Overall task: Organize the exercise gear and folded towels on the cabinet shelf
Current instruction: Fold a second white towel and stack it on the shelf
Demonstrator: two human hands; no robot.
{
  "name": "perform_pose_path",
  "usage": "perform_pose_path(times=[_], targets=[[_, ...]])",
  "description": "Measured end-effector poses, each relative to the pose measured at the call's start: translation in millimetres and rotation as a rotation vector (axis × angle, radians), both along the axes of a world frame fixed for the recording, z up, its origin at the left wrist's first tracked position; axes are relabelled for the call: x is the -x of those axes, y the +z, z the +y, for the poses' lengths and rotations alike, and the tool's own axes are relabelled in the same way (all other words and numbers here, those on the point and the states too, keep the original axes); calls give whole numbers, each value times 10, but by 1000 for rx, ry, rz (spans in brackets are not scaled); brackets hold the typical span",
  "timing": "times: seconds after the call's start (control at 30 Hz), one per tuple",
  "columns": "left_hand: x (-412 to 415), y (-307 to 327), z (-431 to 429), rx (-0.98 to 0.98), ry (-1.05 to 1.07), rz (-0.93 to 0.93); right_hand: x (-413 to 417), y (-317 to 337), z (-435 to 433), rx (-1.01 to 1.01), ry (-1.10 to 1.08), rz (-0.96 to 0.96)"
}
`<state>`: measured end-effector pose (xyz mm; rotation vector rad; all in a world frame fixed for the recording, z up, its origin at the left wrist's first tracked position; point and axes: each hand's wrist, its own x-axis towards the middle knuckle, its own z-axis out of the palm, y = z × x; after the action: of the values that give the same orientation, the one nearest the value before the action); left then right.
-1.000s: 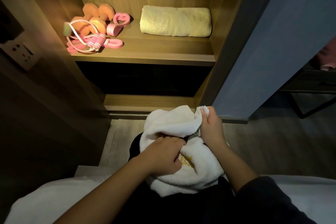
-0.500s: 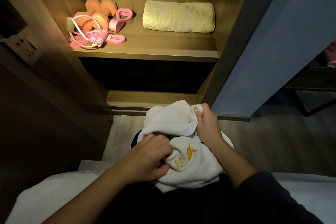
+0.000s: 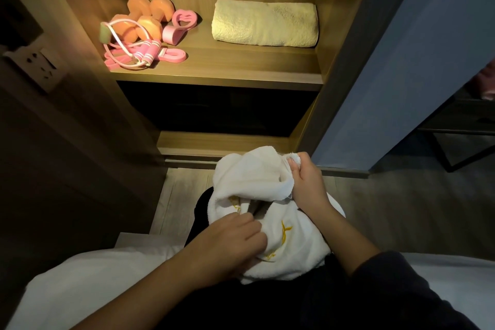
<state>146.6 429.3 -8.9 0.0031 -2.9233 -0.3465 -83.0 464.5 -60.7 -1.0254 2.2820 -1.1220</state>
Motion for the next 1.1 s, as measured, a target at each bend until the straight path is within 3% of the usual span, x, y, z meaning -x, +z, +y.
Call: perform_pose_path(times=[0.07, 0.13, 0.2, 0.33, 0.37, 0.5, 0.7, 0.8, 0.9, 1.1], targets=[[-25, -52, 42, 65, -7, 70, -8, -16, 15, 6, 0, -2], [-69, -71, 16, -16, 11, 86, -18, -26, 11, 26, -3, -7], [-92, -53, -38, -203, 85, 49, -14, -18, 1, 56, -7, -19], [34, -5, -122, -559, 441, -169, 50, 37, -13, 130, -24, -80], [98, 8, -156, -552, 439, -271, 76, 61, -19, 144, -34, -99], [330, 158, -197, -92, 251, -615, 199, 195, -43, 175, -72, -134], [453, 267, -39, 179, 78, -620, 262, 282, 49, 200, -104, -221], [347, 150, -3, 148, 68, -567, 222, 232, 121, 215, -120, -220], [270, 93, 3, -29, 122, -616, 162, 202, 146, 211, -111, -204], [274, 113, 17, -143, 228, -648, 145, 190, 163, 206, -157, -185]])
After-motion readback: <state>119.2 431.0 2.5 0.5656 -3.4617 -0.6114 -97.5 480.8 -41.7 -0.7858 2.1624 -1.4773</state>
